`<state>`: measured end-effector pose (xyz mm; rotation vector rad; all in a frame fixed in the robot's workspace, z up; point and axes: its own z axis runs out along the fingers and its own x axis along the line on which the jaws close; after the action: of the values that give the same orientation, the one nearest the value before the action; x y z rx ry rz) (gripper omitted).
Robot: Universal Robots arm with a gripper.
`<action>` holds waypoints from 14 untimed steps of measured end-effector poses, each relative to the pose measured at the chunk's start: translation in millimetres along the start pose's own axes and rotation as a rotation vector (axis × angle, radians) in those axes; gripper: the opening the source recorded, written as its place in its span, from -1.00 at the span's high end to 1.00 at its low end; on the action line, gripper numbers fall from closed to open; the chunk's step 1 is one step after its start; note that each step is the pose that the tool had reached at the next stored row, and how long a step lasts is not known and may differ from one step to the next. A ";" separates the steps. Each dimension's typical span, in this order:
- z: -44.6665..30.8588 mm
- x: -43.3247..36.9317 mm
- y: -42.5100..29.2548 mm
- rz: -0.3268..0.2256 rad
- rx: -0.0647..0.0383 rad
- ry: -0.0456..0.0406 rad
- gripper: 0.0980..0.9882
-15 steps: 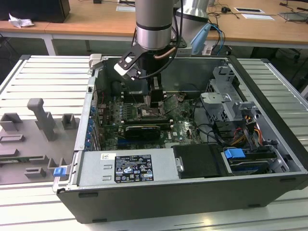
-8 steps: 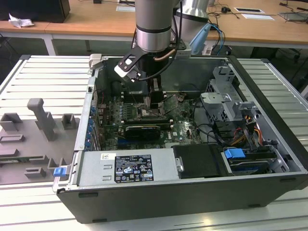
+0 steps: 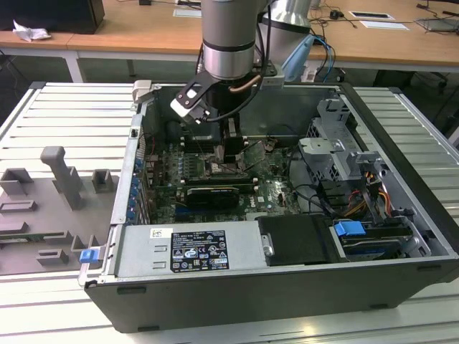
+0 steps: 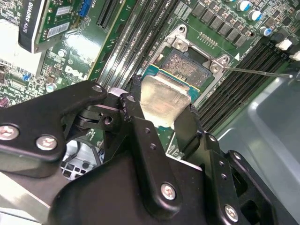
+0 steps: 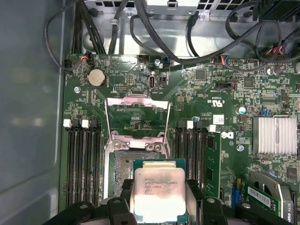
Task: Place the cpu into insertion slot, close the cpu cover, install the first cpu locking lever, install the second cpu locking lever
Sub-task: 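Place the cpu into insertion slot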
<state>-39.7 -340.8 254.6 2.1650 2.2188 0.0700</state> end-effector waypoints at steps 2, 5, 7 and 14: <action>2.3 0.0 -0.2 0.000 0.000 0.0002 0.04; 6.6 1.5 -0.5 0.000 0.000 0.0001 0.04; 8.5 5.2 -0.5 0.000 0.000 0.0002 0.04; 19.6 10.3 -2.7 0.000 0.000 0.0002 0.04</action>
<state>-41.5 -330.5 234.9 2.1651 2.2189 0.0703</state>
